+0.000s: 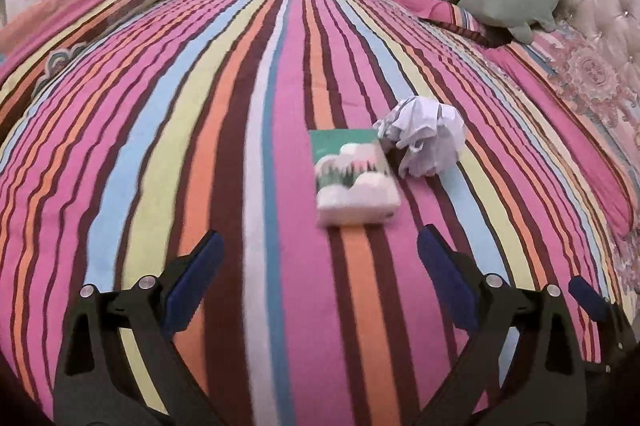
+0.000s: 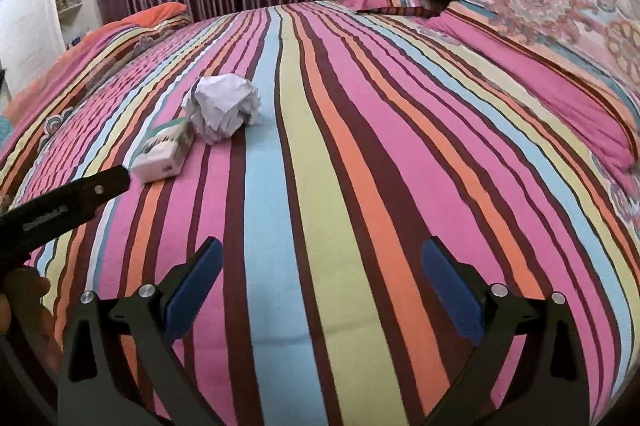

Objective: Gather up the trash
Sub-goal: 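Move both tools back toward the green tissue pack and crumpled paper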

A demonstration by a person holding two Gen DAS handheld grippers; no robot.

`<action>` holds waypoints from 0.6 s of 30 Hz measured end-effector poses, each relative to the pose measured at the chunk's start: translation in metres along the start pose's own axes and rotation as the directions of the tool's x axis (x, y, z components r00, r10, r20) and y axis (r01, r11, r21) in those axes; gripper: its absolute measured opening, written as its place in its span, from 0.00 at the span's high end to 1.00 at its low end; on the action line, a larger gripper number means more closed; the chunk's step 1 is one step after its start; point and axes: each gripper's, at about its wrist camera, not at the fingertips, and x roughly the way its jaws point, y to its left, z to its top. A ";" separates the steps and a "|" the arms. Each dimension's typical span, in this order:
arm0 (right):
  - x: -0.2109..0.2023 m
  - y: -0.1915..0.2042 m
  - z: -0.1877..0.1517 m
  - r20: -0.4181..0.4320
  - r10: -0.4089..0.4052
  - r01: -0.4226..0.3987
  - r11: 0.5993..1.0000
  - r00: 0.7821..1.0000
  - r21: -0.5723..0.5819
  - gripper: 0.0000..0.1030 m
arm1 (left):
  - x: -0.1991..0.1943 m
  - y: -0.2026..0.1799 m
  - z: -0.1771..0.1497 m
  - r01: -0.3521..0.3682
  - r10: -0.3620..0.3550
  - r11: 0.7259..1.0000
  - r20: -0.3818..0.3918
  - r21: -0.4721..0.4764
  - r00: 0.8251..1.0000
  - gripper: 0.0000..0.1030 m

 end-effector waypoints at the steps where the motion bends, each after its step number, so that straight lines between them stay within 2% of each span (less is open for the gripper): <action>1: 0.005 -0.001 0.004 -0.007 0.006 -0.006 1.000 1.000 -0.008 0.08 | 0.005 -0.002 0.003 -0.004 0.004 1.000 -0.006 0.000 1.000 0.08; 13: 0.035 0.009 0.040 -0.004 0.039 -0.039 0.991 0.999 -0.130 0.08 | 0.052 -0.009 0.030 -0.054 0.054 0.999 -0.095 0.006 0.994 0.08; 18: 0.046 0.016 0.048 -0.010 0.058 -0.059 0.986 0.998 -0.157 0.08 | 0.055 -0.005 0.034 -0.073 0.075 0.997 -0.091 0.029 0.993 0.08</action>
